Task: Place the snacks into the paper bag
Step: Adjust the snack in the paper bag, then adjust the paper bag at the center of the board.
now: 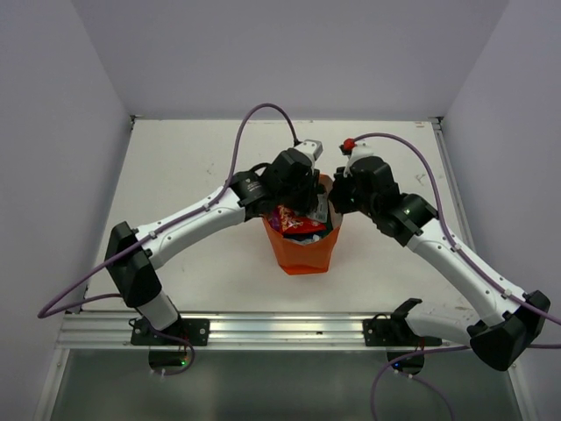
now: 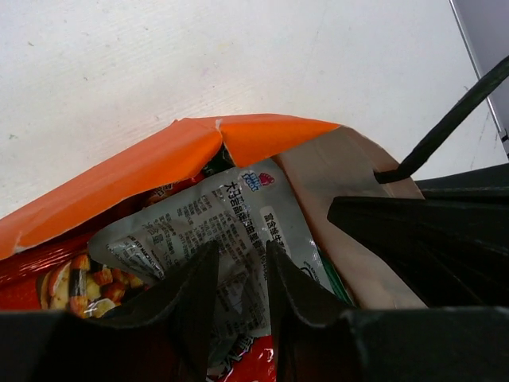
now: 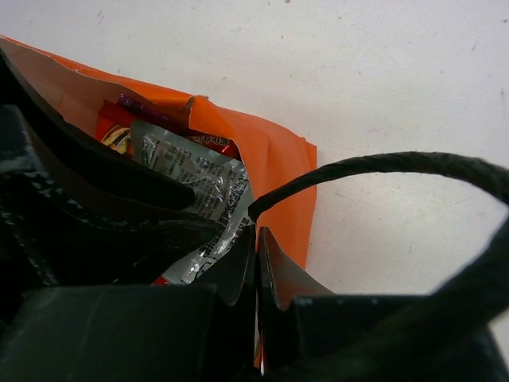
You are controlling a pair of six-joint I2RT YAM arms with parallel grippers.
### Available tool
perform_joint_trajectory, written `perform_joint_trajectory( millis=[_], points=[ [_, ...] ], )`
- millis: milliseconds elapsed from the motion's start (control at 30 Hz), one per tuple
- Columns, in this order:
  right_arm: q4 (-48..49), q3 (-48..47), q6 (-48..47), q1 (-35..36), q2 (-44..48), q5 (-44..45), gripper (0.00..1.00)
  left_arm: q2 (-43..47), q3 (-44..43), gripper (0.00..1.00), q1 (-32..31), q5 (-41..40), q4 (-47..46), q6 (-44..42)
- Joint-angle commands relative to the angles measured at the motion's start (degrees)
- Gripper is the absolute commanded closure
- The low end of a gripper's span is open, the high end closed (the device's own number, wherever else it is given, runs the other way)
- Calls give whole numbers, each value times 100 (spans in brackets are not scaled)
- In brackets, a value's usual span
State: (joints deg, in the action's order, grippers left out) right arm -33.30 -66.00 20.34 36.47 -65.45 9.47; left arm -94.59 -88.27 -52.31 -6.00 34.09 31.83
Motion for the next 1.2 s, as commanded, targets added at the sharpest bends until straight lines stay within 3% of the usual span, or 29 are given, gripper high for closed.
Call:
perform_joint_trajectory(
  millis=[0, 200, 400, 833, 967, 1100, 1167],
  points=[
    [271, 69, -21, -8, 155, 160, 98, -270, 310, 66, -103, 151, -209, 139],
    [377, 201, 32, -8, 200, 265, 98, -447, 390, 68, -227, 82, -174, 148],
    [324, 175, -65, -8, 226, 371, 98, -69, -129, 68, -227, -331, -270, -133],
    [245, 105, -30, -8, 182, 432, 97, 1135, -1060, 48, -148, -1535, 571, -538],
    [236, 87, -47, 1, 191, 432, 97, 1240, -1421, 40, 221, -1642, 1372, -538],
    [184, 87, -30, 1, 156, 468, 96, 1652, -957, 32, 1105, -1090, 1609, -608],
    [183, 87, -30, -8, 147, 459, 96, 1654, -929, 31, 1153, -1079, 1714, -608]
  ],
)
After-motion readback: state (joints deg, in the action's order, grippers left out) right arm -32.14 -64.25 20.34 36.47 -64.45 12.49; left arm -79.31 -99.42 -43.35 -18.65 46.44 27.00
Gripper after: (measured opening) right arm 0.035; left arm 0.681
